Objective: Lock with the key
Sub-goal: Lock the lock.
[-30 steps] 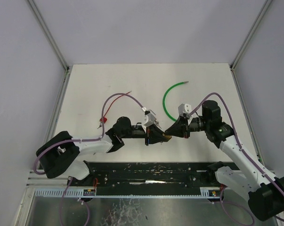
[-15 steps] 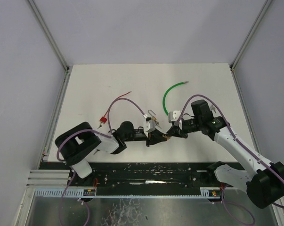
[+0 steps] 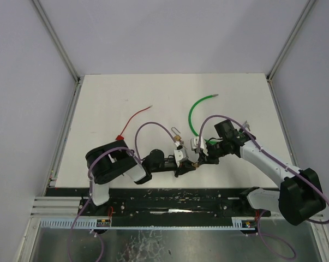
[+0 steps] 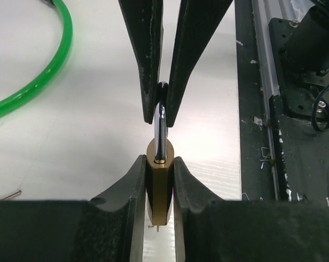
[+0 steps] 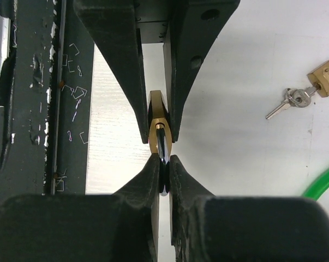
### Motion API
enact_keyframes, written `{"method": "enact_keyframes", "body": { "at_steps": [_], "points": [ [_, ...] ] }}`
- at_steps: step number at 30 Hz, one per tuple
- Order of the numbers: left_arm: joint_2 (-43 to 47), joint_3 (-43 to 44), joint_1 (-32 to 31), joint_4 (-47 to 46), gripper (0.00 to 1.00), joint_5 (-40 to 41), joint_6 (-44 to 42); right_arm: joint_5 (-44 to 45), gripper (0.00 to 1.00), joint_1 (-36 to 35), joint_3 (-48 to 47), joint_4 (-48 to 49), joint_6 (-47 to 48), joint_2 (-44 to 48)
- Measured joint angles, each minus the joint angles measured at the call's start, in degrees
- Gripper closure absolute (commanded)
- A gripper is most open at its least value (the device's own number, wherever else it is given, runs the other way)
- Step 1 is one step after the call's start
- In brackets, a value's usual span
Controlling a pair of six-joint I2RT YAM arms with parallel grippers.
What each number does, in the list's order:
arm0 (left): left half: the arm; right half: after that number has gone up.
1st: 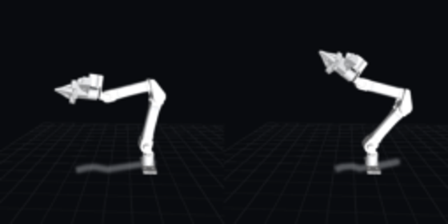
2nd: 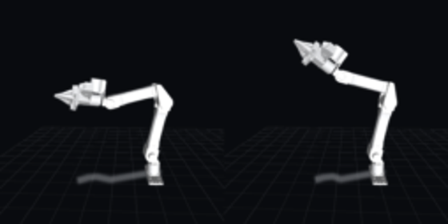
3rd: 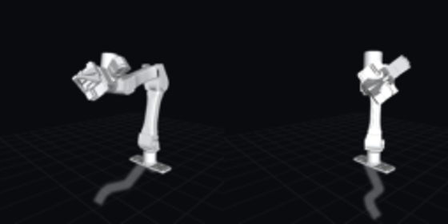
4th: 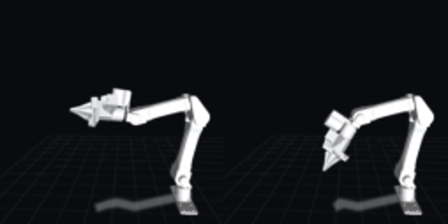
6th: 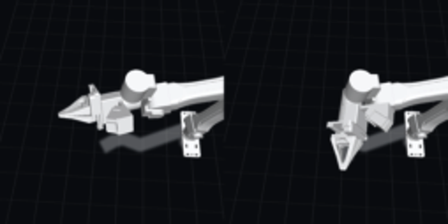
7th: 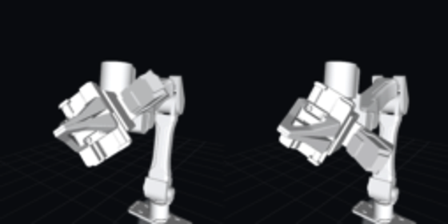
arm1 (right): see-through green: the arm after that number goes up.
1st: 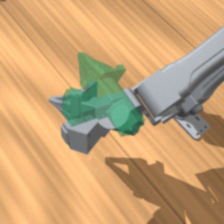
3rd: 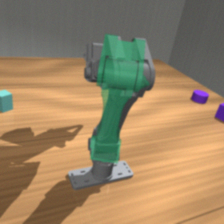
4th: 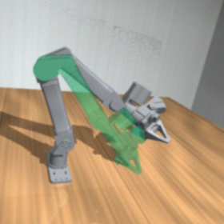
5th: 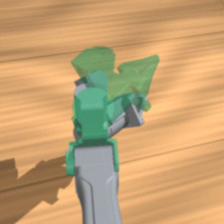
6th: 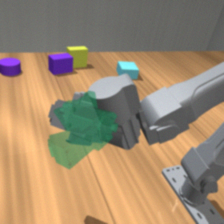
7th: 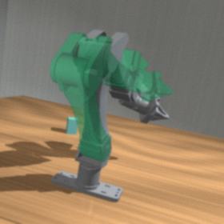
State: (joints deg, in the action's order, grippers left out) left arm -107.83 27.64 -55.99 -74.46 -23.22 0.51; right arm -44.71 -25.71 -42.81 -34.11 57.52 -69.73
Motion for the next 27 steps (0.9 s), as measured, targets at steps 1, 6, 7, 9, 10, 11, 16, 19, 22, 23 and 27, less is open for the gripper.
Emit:
{"method": "enact_keyframes", "body": {
  "at_steps": [1,6,7,9,10,11,16,19,22,23,27],
  "points": [
    [-0.5,0.0,0.0,-0.2,1.0,0.2,0.1,0.0,1.0,0.0,0.1,0.2,0.4,-0.6],
    [-3.0,0.7,-0.7,-0.8,1.0,0.5,0.3,0.0,1.0,0.0,0.6,0.9,1.2,-2.9],
    [-3.2,0.7,-0.7,-1.0,1.0,0.6,0.3,-0.1,1.0,0.0,0.8,1.0,1.2,-3.0],
    [-3.5,0.7,-0.9,-1.0,1.0,0.7,0.3,-0.3,0.97,0.1,1.0,1.0,1.4,-3.2],
    [-3.6,0.8,-1.0,-0.9,1.0,0.7,0.3,-0.3,0.94,0.1,1.1,1.0,1.4,-3.3],
    [-3.6,0.8,-1.0,-0.7,1.0,0.7,0.3,-0.3,0.91,0.1,1.1,1.0,1.5,-3.5],
    [-3.7,1.4,-1.3,0.3,1.0,1.6,-0.3,0.6,0.74,0.4,1.0,0.9,0.9,-3.6],
    [-3.6,1.8,-1.4,-0.6,1.0,1.9,-0.5,0.9,0.54,2.3,0.9,0.2,0.0,-2.9],
    [-3.6,2.6,-1.4,-1.6,1.0,2.3,-0.9,0.9,0.47,5.7,0.9,-0.5,-0.5,0.0],
    [-3.6,2.6,-1.4,-1.9,1.0,2.5,-1.0,0.6,0.47,6.7,0.9,-0.8,-0.5,1.4],
    [-3.5,2.6,-1.4,-1.9,1.0,2.7,-1.7,-0.3,0.47,9.9,0.9,-1.3,0.2,5.4]
  ]
}}
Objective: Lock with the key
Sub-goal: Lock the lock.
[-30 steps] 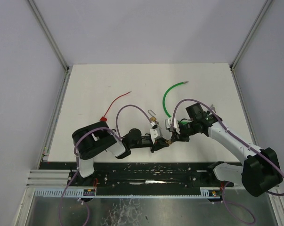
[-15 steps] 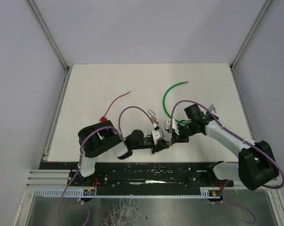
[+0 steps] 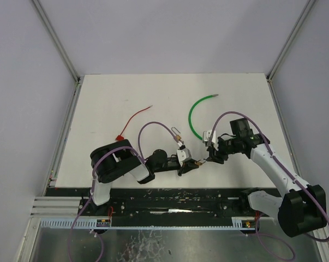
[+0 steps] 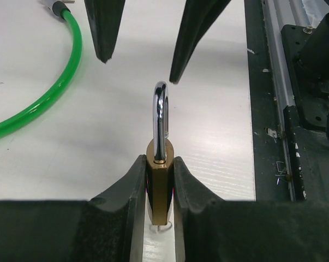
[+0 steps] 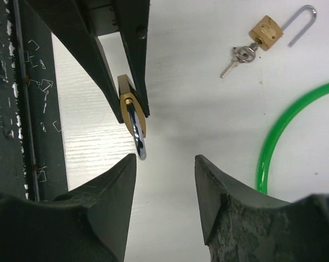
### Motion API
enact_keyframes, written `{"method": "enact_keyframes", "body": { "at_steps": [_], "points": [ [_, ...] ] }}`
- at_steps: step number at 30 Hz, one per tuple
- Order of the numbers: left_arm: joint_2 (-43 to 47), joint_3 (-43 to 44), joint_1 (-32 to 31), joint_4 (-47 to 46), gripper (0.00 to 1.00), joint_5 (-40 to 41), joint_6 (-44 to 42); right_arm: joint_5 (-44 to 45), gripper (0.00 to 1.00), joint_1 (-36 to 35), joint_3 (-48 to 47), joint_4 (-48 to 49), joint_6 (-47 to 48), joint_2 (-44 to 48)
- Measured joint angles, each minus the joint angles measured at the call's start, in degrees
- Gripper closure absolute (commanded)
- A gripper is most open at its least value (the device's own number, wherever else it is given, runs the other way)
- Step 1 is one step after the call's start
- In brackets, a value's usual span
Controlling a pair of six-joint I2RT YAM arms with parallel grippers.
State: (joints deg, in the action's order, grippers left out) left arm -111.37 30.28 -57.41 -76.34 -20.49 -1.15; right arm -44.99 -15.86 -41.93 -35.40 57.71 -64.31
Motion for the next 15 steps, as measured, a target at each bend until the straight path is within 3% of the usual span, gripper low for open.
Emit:
{"method": "enact_keyframes", "body": {
  "at_steps": [15],
  "points": [
    [0.0,0.1,0.0,0.1,1.0,-0.3,-0.9,-5.1,0.55,1.3,1.8,-3.6,15.5,-5.1]
  ]
}}
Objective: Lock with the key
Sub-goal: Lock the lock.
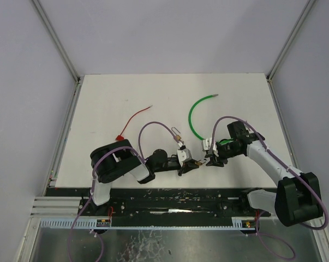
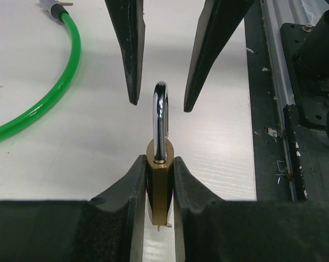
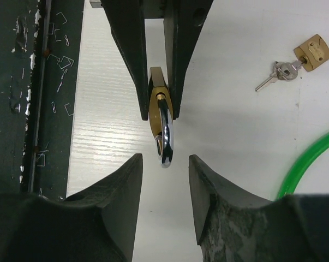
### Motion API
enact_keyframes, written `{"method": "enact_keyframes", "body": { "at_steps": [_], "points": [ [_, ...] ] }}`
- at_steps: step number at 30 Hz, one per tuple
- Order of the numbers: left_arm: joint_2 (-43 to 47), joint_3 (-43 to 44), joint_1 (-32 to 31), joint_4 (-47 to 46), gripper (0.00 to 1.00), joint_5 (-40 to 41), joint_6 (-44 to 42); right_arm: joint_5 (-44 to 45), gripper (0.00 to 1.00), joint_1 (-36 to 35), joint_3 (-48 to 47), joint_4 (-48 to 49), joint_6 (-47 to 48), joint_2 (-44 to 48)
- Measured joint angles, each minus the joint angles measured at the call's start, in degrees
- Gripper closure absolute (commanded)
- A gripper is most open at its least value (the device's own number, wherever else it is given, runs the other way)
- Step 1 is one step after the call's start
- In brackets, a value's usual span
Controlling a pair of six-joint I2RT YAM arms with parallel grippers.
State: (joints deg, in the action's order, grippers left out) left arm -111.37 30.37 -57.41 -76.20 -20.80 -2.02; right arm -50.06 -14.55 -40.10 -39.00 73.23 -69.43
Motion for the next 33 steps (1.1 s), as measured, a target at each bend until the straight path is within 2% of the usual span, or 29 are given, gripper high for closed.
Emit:
{"method": "enact_keyframes", "body": {
  "at_steps": [16,19,28,33],
  "points": [
    [-0.2,0.9,0.0,0.4,1.0,-0.9,-0.3,-0.4,0.64,-0.8,0.0,-0.5,2.6,0.9],
    [-0.3,0.9,0.0,0.4,1.0,-0.9,-0.3,-0.4,0.69,-0.8,0.0,-0.5,2.2,2.3],
    [-0.9,1.4,0.0,1.2,1.0,-1.3,-0.3,-0.4,0.99,-0.9,0.0,-0.3,2.0,0.9],
    [-1.1,1.4,0.0,1.9,1.0,-1.3,-0.3,0.9,1.0,-2.1,0.1,0.4,2.0,0.5]
  ]
}}
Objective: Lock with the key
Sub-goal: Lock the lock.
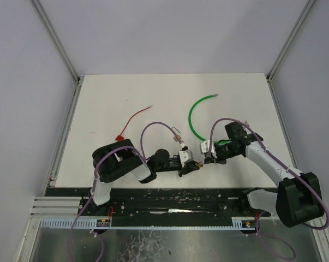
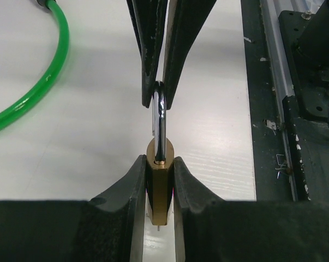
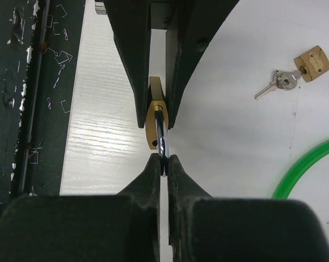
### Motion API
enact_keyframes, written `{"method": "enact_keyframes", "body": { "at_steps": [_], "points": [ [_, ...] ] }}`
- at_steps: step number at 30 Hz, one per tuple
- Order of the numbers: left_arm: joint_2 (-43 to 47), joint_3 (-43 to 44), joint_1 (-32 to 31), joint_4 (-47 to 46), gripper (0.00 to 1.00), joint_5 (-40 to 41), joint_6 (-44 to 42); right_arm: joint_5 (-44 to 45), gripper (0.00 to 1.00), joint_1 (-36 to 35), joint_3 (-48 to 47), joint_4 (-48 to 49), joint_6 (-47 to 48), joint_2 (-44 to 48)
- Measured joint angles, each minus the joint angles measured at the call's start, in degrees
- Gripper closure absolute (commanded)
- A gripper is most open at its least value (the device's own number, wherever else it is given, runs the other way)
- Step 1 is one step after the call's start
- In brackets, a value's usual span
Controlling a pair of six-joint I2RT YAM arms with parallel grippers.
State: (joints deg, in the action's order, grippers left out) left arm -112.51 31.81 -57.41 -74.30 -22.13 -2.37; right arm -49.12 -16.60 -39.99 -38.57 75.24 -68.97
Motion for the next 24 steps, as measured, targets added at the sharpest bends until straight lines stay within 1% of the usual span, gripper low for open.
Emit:
{"method": "enact_keyframes", "body": {
  "at_steps": [9,24],
  "points": [
    [-0.8,0.3,0.0,1.8,1.0,-0.3,-0.1,2.1,1.0,-2.1,0.5,2.2,-0.2,-3.1],
    [-0.8,0.3,0.0,2.3,1.0,-0.4,-0.6,1.6,1.0,-2.4,-1.2,0.2,0.0,-7.6]
  ]
}}
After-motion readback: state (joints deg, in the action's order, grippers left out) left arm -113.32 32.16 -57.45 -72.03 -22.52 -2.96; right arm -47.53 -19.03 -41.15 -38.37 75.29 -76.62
